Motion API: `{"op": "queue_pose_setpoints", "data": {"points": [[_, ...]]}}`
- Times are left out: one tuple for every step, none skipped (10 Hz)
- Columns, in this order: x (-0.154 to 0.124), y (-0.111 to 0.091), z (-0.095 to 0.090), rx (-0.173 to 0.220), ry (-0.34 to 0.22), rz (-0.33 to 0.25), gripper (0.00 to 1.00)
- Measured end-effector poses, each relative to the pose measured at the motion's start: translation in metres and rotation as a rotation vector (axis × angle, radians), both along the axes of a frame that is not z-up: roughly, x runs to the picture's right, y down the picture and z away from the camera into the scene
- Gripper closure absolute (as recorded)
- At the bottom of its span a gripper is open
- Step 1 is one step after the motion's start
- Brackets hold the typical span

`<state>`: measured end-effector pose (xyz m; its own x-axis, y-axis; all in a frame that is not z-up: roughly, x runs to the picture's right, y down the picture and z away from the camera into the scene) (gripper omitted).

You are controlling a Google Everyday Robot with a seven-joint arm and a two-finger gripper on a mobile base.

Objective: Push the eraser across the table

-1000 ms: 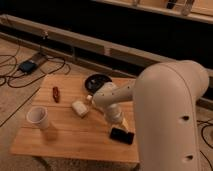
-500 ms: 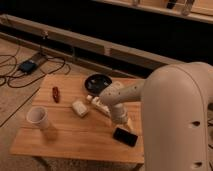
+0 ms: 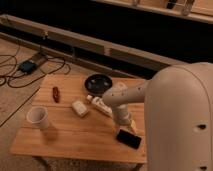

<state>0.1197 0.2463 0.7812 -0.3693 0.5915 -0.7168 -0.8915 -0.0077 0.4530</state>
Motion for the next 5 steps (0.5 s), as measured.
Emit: {"op": "queue_pose_setpoints", "data": {"points": [[0.0021, 0.0001, -0.0020, 0.003, 0.010, 0.001, 0.35], [0.0012, -0.0012, -0.0033, 0.014, 0.013, 0.009, 0.35], [0.0015, -0.0008, -0.0032, 0.014, 0.013, 0.008, 0.35], [0.0015, -0.0010, -0.0031, 0.015, 0.013, 0.007, 0.35], [0.0016, -0.0011, -0.0030, 0.015, 0.013, 0.007, 0.35]]}}
